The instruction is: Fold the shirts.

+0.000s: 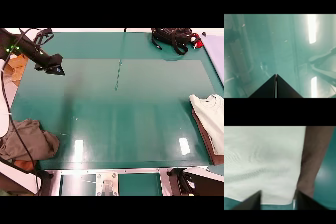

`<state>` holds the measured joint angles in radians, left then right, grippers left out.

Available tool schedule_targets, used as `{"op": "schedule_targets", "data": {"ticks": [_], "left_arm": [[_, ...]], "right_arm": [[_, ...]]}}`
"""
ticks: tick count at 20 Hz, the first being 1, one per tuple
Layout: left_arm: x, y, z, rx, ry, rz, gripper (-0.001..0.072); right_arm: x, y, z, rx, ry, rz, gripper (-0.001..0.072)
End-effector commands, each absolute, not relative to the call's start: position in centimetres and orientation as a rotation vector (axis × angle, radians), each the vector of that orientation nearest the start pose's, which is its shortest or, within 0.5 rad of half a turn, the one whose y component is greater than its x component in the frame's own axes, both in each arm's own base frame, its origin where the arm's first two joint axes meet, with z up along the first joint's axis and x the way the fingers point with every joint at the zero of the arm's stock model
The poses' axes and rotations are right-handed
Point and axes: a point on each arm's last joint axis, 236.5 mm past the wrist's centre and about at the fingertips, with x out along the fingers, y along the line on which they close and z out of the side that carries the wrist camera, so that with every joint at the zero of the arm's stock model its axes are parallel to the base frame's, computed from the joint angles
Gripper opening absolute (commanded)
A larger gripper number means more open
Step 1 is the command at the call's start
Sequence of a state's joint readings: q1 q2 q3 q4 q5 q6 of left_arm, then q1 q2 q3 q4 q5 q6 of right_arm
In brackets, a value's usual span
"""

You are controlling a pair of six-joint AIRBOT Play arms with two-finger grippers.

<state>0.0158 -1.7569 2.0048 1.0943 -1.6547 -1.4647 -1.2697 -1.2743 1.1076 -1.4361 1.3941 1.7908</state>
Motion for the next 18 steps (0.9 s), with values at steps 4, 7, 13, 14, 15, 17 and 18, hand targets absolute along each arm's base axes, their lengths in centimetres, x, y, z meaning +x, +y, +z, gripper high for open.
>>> {"op": "schedule_targets", "data": {"ticks": [4,7,13,14,15,17,18], "left_arm": [[47.0,-11.6,13.0,-0.244,1.221,-0.524,0.0025],[44.2,-13.1,13.8,-0.184,1.233,-0.529,0.0025],[34.1,-16.0,9.0,-0.136,1.340,-0.485,0.0025],[32.3,-16.4,7.9,-0.149,1.353,-0.479,0.0025],[30.4,-16.7,6.8,-0.163,1.373,-0.470,0.0025],[27.7,-16.7,5.2,-0.171,1.407,-0.448,0.0025],[27.1,-16.4,4.7,-0.162,1.410,-0.441,0.0026]], "right_arm": [[27.0,-26.0,4.5,0.917,1.081,-0.689,0.0016],[32.6,-19.0,4.9,0.747,1.153,-0.481,0.0014],[30.3,-6.0,1.1,0.541,1.275,-0.216,0.0014],[29.0,-4.4,0.1,0.523,1.294,-0.189,0.0014],[28.0,-3.2,-0.6,0.507,1.305,-0.167,0.0014],[27.5,-1.1,-1.1,0.480,1.285,-0.108,0.0014],[27.8,-0.5,-1.0,0.454,1.266,-0.077,0.0015]]}}
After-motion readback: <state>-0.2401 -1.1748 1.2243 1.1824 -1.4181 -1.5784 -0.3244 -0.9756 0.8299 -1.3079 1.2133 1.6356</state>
